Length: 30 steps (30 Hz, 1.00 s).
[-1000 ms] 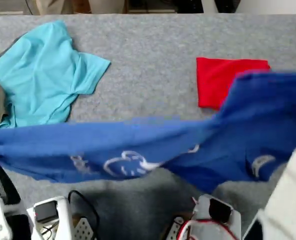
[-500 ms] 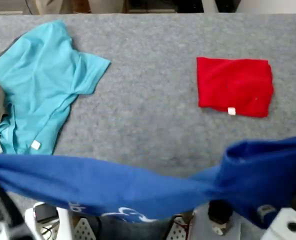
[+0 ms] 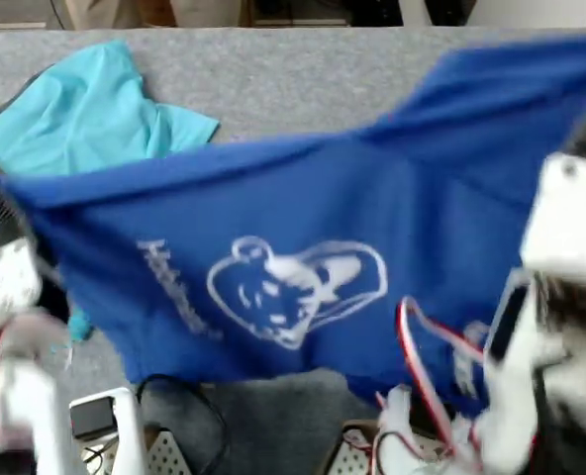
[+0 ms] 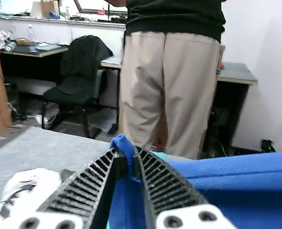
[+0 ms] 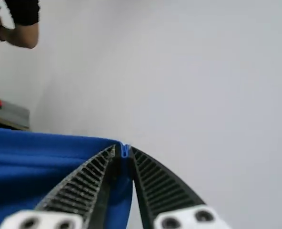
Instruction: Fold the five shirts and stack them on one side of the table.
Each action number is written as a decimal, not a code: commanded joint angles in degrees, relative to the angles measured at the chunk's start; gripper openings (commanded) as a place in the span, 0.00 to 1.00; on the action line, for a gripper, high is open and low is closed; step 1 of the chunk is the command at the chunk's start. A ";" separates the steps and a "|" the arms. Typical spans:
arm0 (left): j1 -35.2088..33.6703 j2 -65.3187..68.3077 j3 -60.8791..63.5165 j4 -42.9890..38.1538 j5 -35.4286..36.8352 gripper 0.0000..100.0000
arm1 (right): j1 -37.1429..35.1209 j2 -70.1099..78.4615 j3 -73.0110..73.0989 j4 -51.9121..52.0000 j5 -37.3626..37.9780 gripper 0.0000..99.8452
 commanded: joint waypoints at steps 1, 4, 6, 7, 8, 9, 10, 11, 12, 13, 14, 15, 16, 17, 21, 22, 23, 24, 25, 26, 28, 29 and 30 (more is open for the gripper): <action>3.96 0.48 15.56 -19.16 -0.70 0.02 | -7.08 0.13 12.88 -8.97 4.13 0.00; 8.09 1.19 24.44 -32.09 -0.70 0.02 | -13.49 0.57 24.13 -17.05 8.18 0.00; 9.67 3.91 26.73 -37.19 -0.70 0.02 | -17.36 2.77 29.76 -23.21 11.60 0.00; 9.93 6.11 26.37 -37.98 -0.70 0.02 | -18.51 4.44 31.52 -25.58 13.27 0.00; 10.02 9.10 25.41 -38.33 -0.62 0.02 | -19.30 6.55 32.66 -27.43 14.59 0.00; 10.02 12.35 23.74 -38.33 -0.53 0.02 | -19.65 8.84 33.01 -28.57 15.21 0.00; 9.93 16.04 21.71 -38.33 -0.35 0.02 | -19.74 11.47 33.01 -29.54 15.30 0.00; 9.85 20.09 19.60 -38.33 -0.35 0.02 | -19.74 14.20 32.57 -30.33 15.03 0.00; 9.76 24.31 17.23 -38.07 -0.26 0.02 | -19.65 17.01 31.60 -30.51 14.95 0.00; 9.76 28.26 15.12 -37.98 -0.35 0.02 | -19.56 19.74 30.37 -30.51 14.51 0.00; 9.67 31.87 13.10 -37.98 -0.53 0.02 | -19.56 22.55 28.88 -30.33 13.80 0.00; 9.67 35.21 11.16 -37.98 -0.53 0.02 | -19.56 25.27 27.12 -30.24 12.66 0.00; 9.67 38.37 9.41 -37.98 -0.44 0.02 | -19.56 27.91 25.54 -30.24 11.43 0.00; 9.67 41.19 7.56 -37.98 -0.26 0.02 | -19.56 30.37 23.87 -30.24 10.11 0.00; 9.85 50.86 1.32 -38.24 -0.26 0.02 | -19.56 39.78 17.63 -30.24 5.80 0.00; 10.02 53.05 -0.26 -38.24 -0.26 0.02 | -19.56 41.98 16.04 -30.24 5.01 0.00; 10.02 55.08 -1.93 -38.24 -0.26 0.02 | -19.47 44.18 14.29 -30.24 4.48 0.00; 10.11 57.10 -3.52 -38.24 -0.26 0.02 | -19.38 46.29 12.35 -30.15 3.78 0.00; 10.11 59.30 -5.36 -38.24 -0.26 0.02 | -19.30 48.40 10.33 -29.54 2.99 0.00; 10.11 61.49 -7.12 -38.24 -0.26 0.02 | -19.12 50.51 8.22 -28.31 2.20 0.00; 10.02 66.15 -10.99 -38.24 -0.26 0.02 | -19.12 54.81 2.42 -25.14 0.62 0.00; 10.02 68.53 -13.27 -38.24 -0.35 0.02 | -19.03 57.10 -0.84 -23.47 -0.35 0.00; 9.93 71.08 -15.74 -38.24 -0.35 0.02 | -18.95 59.38 -4.44 -21.63 -1.41 0.00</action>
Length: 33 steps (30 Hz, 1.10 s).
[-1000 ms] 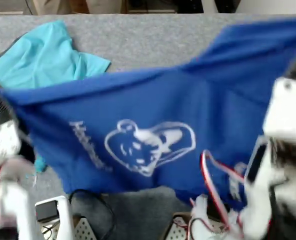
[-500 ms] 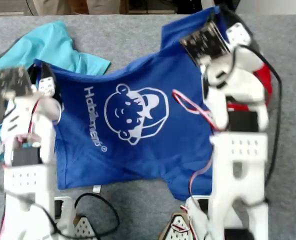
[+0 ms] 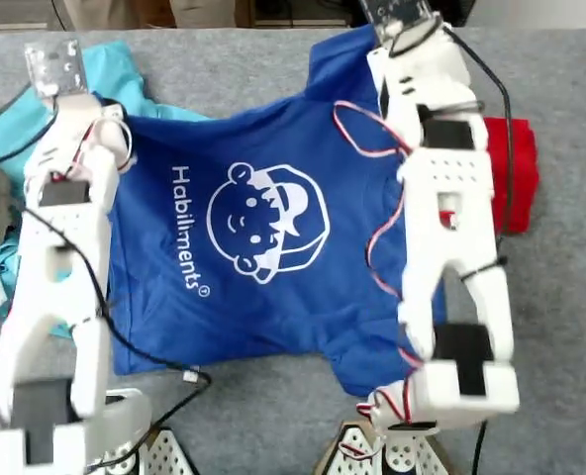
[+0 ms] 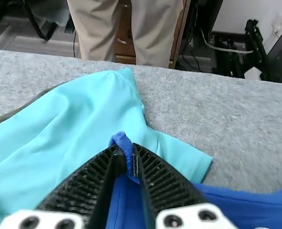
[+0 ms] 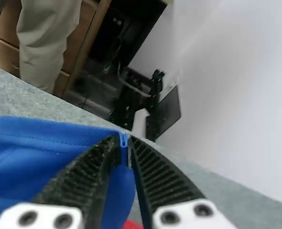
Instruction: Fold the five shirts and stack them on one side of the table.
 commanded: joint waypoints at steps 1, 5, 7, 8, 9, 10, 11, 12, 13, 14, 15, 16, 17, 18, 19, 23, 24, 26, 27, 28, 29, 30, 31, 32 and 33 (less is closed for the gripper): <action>0.44 6.90 -10.99 -1.14 -0.35 0.02 | 0.22 6.20 -14.99 5.45 -3.60 0.00; 0.26 15.52 -21.10 -0.88 -0.26 0.02 | 0.04 15.69 -33.54 15.21 -6.51 0.00; 0.18 18.51 -25.76 1.23 -0.53 0.02 | -0.13 20.62 -44.09 20.22 -7.21 0.00; 0.18 19.74 -28.40 3.25 -0.53 0.02 | -0.22 23.16 -49.36 22.33 -7.21 0.00; 0.18 20.70 -31.03 5.45 -0.44 0.02 | -0.22 25.80 -54.64 24.35 -7.21 0.00; 0.09 21.58 -33.85 7.74 -0.26 0.02 | -0.22 28.35 -59.82 26.29 -7.30 0.00; 0.09 22.29 -36.48 10.11 -0.26 0.02 | -0.22 30.81 -64.75 28.22 -7.47 0.00; 0.09 22.73 -38.86 12.31 -0.26 0.02 | -0.22 33.10 -69.32 30.15 -7.47 0.00; 0.09 23.08 -40.97 14.51 -0.26 0.02 | -0.22 35.12 -73.63 32.18 -7.47 0.00; 0.18 23.25 -42.90 16.35 -0.26 0.02 | -0.22 37.05 -77.49 34.02 -7.47 0.00; 0.26 23.52 -44.40 17.93 -0.26 0.02 | -0.22 38.73 -81.01 35.78 -7.47 0.00; 0.35 23.60 -45.54 19.34 -0.26 0.02 | -0.22 40.22 -84.00 37.36 -7.47 0.00; 0.44 23.60 -45.98 20.22 -0.26 0.02 | -0.22 41.27 -86.46 38.95 -7.47 0.00; 0.44 23.60 -45.89 20.75 -0.26 0.02 | -0.22 42.15 -88.57 40.70 -7.47 0.00; 0.44 23.60 -45.80 21.01 -0.26 0.02 | -0.22 42.77 -89.98 42.37 -7.47 0.00; 0.18 23.60 -42.11 21.45 -0.53 0.02 | 0.13 42.86 -92.53 51.52 -7.12 0.00; 0.09 23.25 -40.70 21.45 -0.62 0.02 | 0.22 42.24 -92.53 54.42 -7.12 0.00; 0.00 23.08 -37.63 21.54 -0.62 0.02 | 0.31 40.48 -92.53 61.10 -7.12 0.00; -0.53 22.99 -36.22 22.51 -0.62 0.02 | 0.31 39.52 -92.44 64.79 -7.12 0.00; -0.79 22.29 -35.52 25.58 -0.62 0.02 | 0.31 38.46 -92.44 68.66 -7.03 0.00; -0.97 21.05 -35.34 29.63 -0.79 0.02 | 0.22 37.14 -92.44 72.44 -7.03 0.00; -1.05 20.00 -35.16 33.85 -1.67 0.02 | 0.22 35.74 -92.44 76.22 -6.95 0.00; -1.05 19.12 -34.90 37.27 -3.08 0.02 | 0.22 34.59 -92.26 79.12 -6.68 0.00; -1.05 18.59 -34.64 40.26 -4.48 0.02 | 0.57 33.54 -91.56 78.95 -5.98 0.00; -0.88 18.24 -33.76 42.55 -5.45 0.02 | 1.98 32.22 -90.24 78.86 -5.36 0.00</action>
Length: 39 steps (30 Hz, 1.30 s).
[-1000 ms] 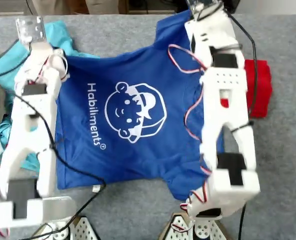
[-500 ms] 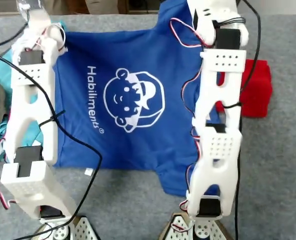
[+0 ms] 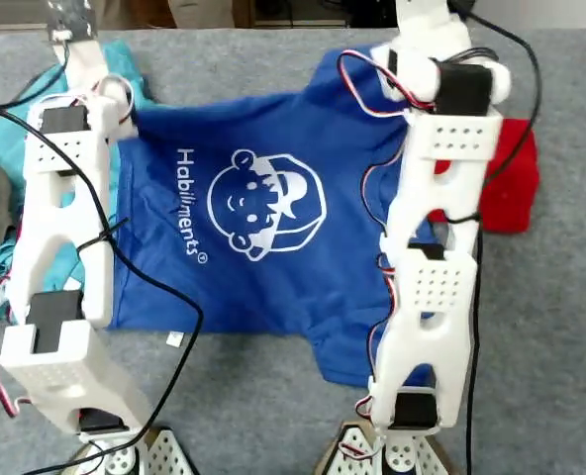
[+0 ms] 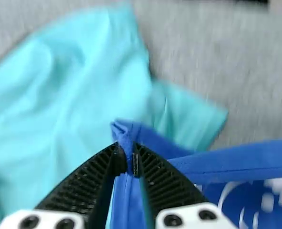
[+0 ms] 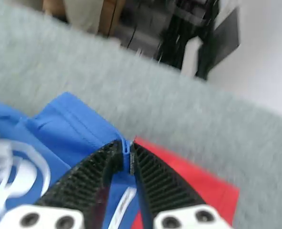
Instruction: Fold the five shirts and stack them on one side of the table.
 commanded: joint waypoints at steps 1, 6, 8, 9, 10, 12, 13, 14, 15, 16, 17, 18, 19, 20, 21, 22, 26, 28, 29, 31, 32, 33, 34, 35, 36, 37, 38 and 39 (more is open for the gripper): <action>-0.70 -4.26 1.49 9.32 -3.16 0.02 | 2.68 -7.96 1.10 2.90 1.41 0.00; -0.62 -4.35 3.60 18.46 -3.43 0.02 | 3.30 -20.79 19.30 2.99 5.89 0.00; -0.26 -4.35 5.98 20.40 -3.52 0.02 | 3.12 -28.26 30.64 2.81 8.35 0.00; -0.26 -4.53 7.38 20.84 -3.52 0.02 | 2.95 -31.96 36.18 2.81 9.67 0.00; -0.26 -5.32 8.88 21.45 -3.52 0.02 | 2.77 -35.47 42.24 2.73 10.81 0.00; 1.41 -8.40 13.54 21.63 -3.52 0.02 | 2.77 -41.80 53.85 1.67 12.57 0.00; 2.73 -10.68 16.53 21.54 -3.60 0.02 | 3.12 -44.70 59.82 0.35 13.10 0.00; 4.22 -13.49 19.43 21.27 -4.13 0.02 | 3.30 -47.78 65.89 -1.67 13.36 0.00; 5.63 -16.84 22.86 20.40 -5.10 0.02 | 4.26 -50.51 71.96 -4.04 13.80 0.00; 6.68 -20.26 26.64 18.81 -5.63 0.02 | 4.79 -53.32 77.76 -6.51 14.15 0.00; 7.38 -23.87 30.51 16.70 -5.80 0.02 | 5.14 -56.22 83.30 -8.88 14.24 0.00; 7.65 -27.38 34.55 14.42 -5.89 0.02 | 5.41 -59.03 88.75 -10.64 14.51 0.00; 7.56 -30.29 38.42 11.96 -5.89 0.02 | 5.41 -62.02 93.76 -12.13 15.30 0.00; 7.47 -33.10 42.37 9.49 -5.89 0.02 | 5.41 -65.01 98.77 -13.01 16.35 0.00; 6.86 -35.21 46.33 7.21 -5.89 0.02 | 5.41 -68.00 103.16 -13.63 17.14 0.00; 6.15 -36.88 49.85 5.45 -5.89 0.02 | 5.41 -71.16 107.56 -14.42 17.76 0.00; 4.31 -42.86 59.34 4.22 -6.59 0.02 | 8.22 -82.59 120.57 -16.97 19.69 0.00; 3.87 -45.41 62.51 4.13 -9.14 0.02 | 10.68 -87.34 124.70 -17.05 21.71 0.00; 3.60 -46.64 63.56 4.22 -9.85 0.02 | 11.91 -89.54 126.37 -16.97 22.95 0.00; 3.16 -48.57 64.53 4.57 -10.29 0.02 | 14.37 -93.05 129.27 -16.44 25.49 0.00; 2.37 -49.54 64.44 5.71 -10.29 0.02 | 15.43 -94.55 130.42 -15.65 26.64 0.00; 1.76 -50.51 64.26 6.86 -10.29 0.02 | 16.22 -95.96 131.38 -14.86 27.60 0.00; 1.23 -51.38 64.26 7.65 -10.29 0.02 | 17.01 -97.19 132.26 -13.98 28.48 0.00; 0.97 -52.18 64.35 8.35 -10.37 0.02 | 17.80 -98.33 133.05 -13.19 29.27 0.00; 0.88 -52.88 64.88 8.53 -10.37 0.02 | 18.42 -99.30 133.76 -12.48 29.98 0.00; 0.97 -52.88 65.14 8.97 -10.37 0.02 | 18.95 -100.44 134.73 -12.13 30.51 0.00; 1.05 -52.97 65.67 8.79 -10.37 0.02 | 19.12 -101.49 135.69 -11.87 31.03 0.00; 1.14 -52.97 66.37 8.44 -10.37 0.02 | 19.12 -102.37 136.92 -11.78 31.38 0.00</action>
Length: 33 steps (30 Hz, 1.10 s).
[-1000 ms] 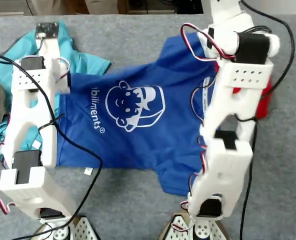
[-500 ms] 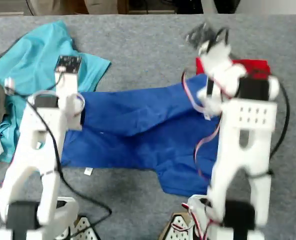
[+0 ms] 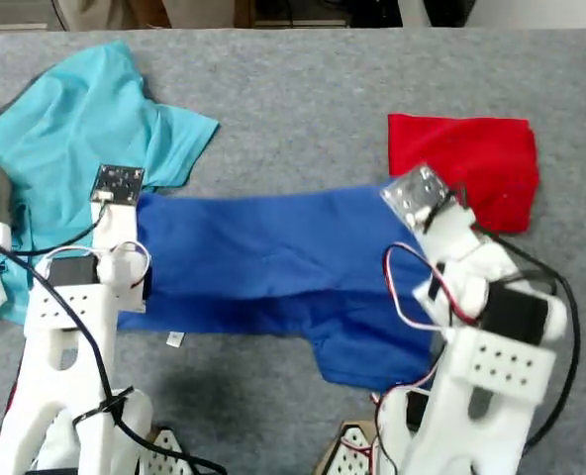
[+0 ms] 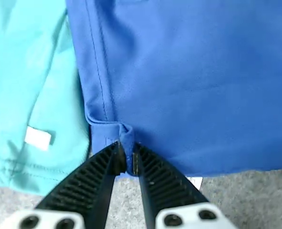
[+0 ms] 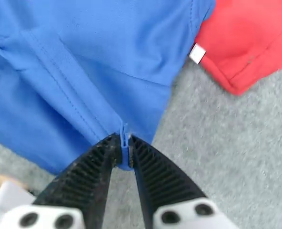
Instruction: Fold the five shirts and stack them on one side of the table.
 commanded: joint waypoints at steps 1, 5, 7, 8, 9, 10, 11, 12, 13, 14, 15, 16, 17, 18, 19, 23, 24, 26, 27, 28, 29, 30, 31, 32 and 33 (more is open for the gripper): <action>-0.35 -1.36 1.05 -0.26 -0.44 0.02 | 1.36 -3.91 3.03 0.62 2.02 0.00; -1.41 -1.54 1.49 -0.35 -0.44 0.02 | 1.19 -7.69 7.16 0.62 4.75 0.00; -1.58 -1.45 1.58 -0.35 -0.44 0.02 | 1.27 -9.01 9.27 0.62 5.45 0.00; -1.58 -1.45 1.67 -0.35 -0.44 0.02 | 1.36 -9.63 10.42 0.70 6.07 0.00; -1.49 -1.36 1.76 -0.35 -0.44 0.02 | 1.27 -10.15 11.47 0.70 6.59 0.00; -1.32 -1.36 1.85 -0.35 -0.44 0.02 | 1.19 -10.68 12.44 0.70 6.77 0.00; -1.32 -1.36 1.85 -0.35 -0.44 0.02 | 1.19 -11.03 13.05 0.70 6.77 0.00; -1.32 -1.36 1.76 -0.35 -0.44 0.02 | 1.19 -11.47 13.58 0.70 6.77 0.00; -1.58 -1.36 1.76 -0.35 -0.44 0.02 | 1.19 -11.82 13.85 0.70 7.03 0.00; -1.76 -1.36 1.67 -0.18 -0.44 0.03 | 1.19 -12.18 13.93 0.70 7.21 0.01; -1.76 -1.36 1.49 0.88 -0.62 0.05 | 1.19 -12.44 13.93 0.70 7.21 0.03; -1.76 -1.36 1.05 2.73 -1.23 0.09 | 1.36 -12.79 13.85 0.79 7.21 0.06; -1.85 -1.36 0.18 4.66 -1.41 0.12 | 1.45 -13.23 13.67 0.88 7.21 0.10; -2.20 -1.36 -0.97 6.42 -0.79 0.15 | 1.27 -13.76 13.49 1.41 7.38 0.15; -3.43 -1.54 -2.29 7.82 -0.09 0.16 | 1.19 -14.46 12.97 2.11 7.91 0.19; -8.62 -1.36 -10.99 13.01 0.00 0.16 | 1.10 -17.63 9.27 3.43 11.60 0.25; -9.32 -1.36 -13.36 14.42 0.00 0.16 | 1.10 -17.89 8.57 3.08 11.60 0.23; -9.49 -1.36 -17.76 16.62 0.09 0.14 | 1.01 -17.80 7.52 1.93 11.52 0.19; -9.14 -1.27 -19.43 16.88 0.35 0.12 | 0.48 -17.27 7.52 0.70 11.25 0.15; -8.00 -1.19 -20.57 16.26 0.44 0.09 | -0.57 -16.40 7.52 -0.53 9.93 0.09; -6.42 -0.92 -20.92 14.95 0.53 0.05 | -1.98 -14.90 7.52 -1.76 8.09 0.03; -4.84 -0.31 -21.10 13.27 1.23 0.02 | -4.09 -12.79 7.78 -3.16 6.51 0.00; -3.25 0.75 -21.01 11.60 2.46 0.01 | -6.64 -10.07 8.75 -4.75 4.84 0.01; -1.85 2.24 -20.84 9.67 4.04 0.03 | -9.19 -6.81 9.54 -6.68 2.99 0.01; -0.70 4.53 -20.84 7.74 5.80 0.03 | -11.82 -3.30 10.24 -9.05 0.79 0.00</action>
